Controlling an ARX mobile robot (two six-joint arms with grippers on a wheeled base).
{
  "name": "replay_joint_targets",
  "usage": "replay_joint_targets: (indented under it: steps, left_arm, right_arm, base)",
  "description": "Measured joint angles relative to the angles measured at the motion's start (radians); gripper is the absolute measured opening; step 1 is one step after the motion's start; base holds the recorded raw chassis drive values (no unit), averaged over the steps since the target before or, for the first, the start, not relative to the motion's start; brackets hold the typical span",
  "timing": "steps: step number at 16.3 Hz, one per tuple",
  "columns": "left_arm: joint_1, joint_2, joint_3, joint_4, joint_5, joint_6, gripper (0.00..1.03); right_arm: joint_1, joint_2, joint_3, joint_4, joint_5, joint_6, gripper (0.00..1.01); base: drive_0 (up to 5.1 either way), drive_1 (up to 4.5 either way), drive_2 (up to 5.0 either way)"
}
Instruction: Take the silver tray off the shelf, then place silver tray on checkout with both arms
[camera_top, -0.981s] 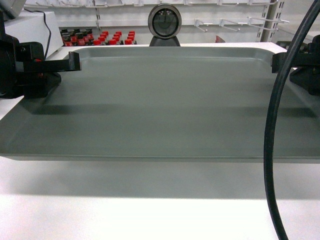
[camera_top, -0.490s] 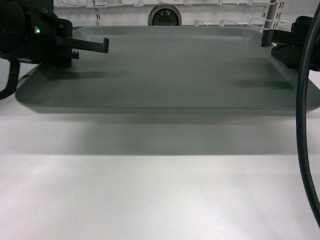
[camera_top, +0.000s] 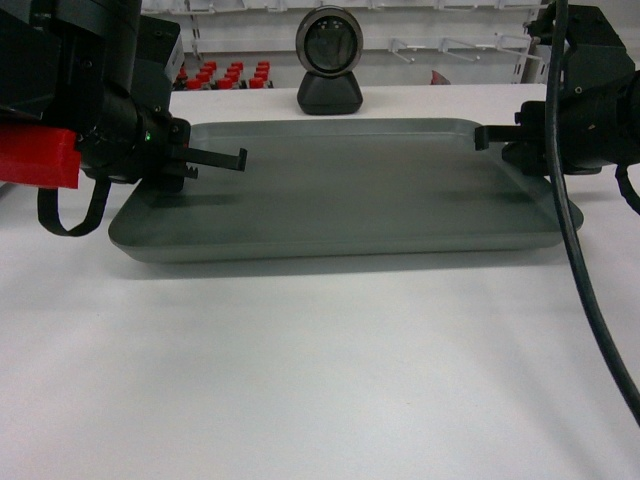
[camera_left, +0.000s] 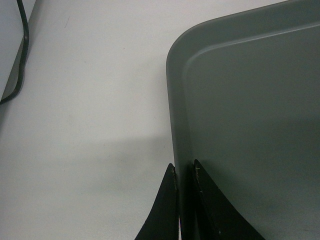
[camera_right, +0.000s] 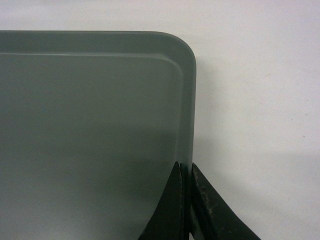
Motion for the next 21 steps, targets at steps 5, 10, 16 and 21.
replay_joint_targets:
  steps: [5, 10, 16, 21]
  left_arm:
    - [0.017, 0.031, 0.076, -0.025, 0.003, 0.032, 0.03]
    - [0.026, 0.059, 0.092, -0.066, 0.022, 0.025, 0.03]
    - [0.038, 0.065, 0.098, -0.03, -0.003, 0.072, 0.5]
    - [0.032, -0.003, 0.081, 0.078, 0.006, 0.072, 1.0]
  right_arm:
    - [0.0, 0.081, 0.127, -0.05, 0.002, -0.043, 0.02]
    - [-0.001, 0.114, 0.171, -0.087, 0.013, -0.076, 0.02]
    - [0.0, 0.124, 0.166, -0.067, 0.062, -0.132, 0.37]
    - [-0.005, 0.04, 0.089, 0.013, 0.023, -0.031, 0.92]
  base:
    - [0.0, 0.0, 0.0]
    - [0.0, 0.0, 0.0]
    - [0.0, 0.0, 0.0]
    - [0.0, 0.0, 0.0]
